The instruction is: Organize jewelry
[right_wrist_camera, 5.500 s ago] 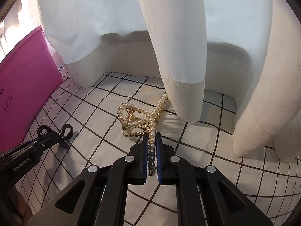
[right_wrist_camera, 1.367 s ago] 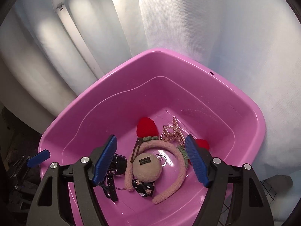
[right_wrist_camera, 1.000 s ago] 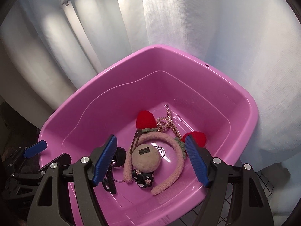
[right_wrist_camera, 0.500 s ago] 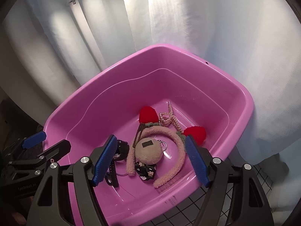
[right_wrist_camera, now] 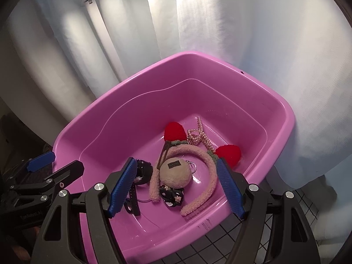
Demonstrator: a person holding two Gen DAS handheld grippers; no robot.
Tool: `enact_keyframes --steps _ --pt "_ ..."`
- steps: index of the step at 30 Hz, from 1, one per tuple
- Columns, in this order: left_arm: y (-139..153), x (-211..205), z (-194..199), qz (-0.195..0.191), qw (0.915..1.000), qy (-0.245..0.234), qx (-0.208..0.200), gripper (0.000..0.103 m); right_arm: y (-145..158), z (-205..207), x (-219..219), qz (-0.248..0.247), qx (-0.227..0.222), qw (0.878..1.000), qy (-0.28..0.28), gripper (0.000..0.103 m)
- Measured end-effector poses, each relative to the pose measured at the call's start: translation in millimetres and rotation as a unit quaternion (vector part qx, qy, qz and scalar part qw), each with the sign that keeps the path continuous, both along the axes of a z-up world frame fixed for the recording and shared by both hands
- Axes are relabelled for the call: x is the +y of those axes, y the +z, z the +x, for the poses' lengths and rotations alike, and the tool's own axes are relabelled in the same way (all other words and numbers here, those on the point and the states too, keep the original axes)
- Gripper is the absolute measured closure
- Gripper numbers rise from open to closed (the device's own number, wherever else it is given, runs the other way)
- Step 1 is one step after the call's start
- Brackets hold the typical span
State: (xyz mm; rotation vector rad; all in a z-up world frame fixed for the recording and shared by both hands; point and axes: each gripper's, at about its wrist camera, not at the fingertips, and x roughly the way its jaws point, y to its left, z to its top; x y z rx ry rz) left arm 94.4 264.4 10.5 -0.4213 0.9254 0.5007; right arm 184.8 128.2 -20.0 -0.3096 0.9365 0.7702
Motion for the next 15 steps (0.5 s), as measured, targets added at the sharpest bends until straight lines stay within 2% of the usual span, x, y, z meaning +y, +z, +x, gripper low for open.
enact_keyframes --steps 15 --pt "1.8 1.9 -3.9 -0.006 1.0 0.001 0.0 0.007 -0.8 -9.4 -4.0 0.001 0.0 1.0 -0.002 0.031"
